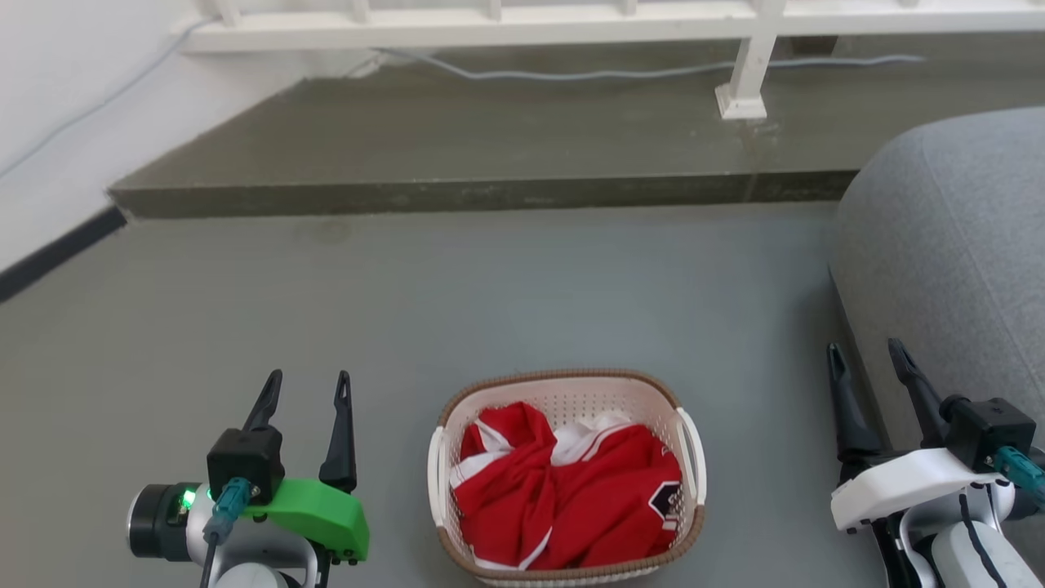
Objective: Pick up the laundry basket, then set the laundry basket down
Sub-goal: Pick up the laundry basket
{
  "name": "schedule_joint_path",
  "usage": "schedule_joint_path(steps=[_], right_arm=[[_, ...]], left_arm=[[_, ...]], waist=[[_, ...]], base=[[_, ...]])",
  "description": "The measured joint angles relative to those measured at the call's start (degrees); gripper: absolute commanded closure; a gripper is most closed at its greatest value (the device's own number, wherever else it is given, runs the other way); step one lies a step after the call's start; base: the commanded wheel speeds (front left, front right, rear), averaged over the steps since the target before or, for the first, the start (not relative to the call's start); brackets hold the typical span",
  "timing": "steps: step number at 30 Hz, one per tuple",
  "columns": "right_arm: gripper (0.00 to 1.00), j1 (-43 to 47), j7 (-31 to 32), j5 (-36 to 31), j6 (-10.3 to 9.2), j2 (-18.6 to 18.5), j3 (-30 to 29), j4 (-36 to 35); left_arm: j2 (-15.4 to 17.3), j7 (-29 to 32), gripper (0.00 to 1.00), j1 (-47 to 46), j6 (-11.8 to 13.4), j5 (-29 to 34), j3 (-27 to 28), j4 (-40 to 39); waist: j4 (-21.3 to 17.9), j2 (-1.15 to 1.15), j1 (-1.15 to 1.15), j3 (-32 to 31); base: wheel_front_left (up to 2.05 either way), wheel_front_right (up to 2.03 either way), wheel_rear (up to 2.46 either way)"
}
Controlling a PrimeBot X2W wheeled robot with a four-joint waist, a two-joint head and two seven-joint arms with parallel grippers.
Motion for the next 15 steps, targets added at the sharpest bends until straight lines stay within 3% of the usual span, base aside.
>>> schedule_joint_path(steps=[15], right_arm=[[0.0, -3.1, 0.0, 1.0, 1.41, -0.1, -0.2, 1.7]], left_arm=[[-1.0, 0.0, 0.0, -3.8, 0.0, 0.1, -0.8, 0.1]], waist=[[-0.6, 0.0, 0.0, 10.8]], base=[[0.0, 0.0, 0.0]])
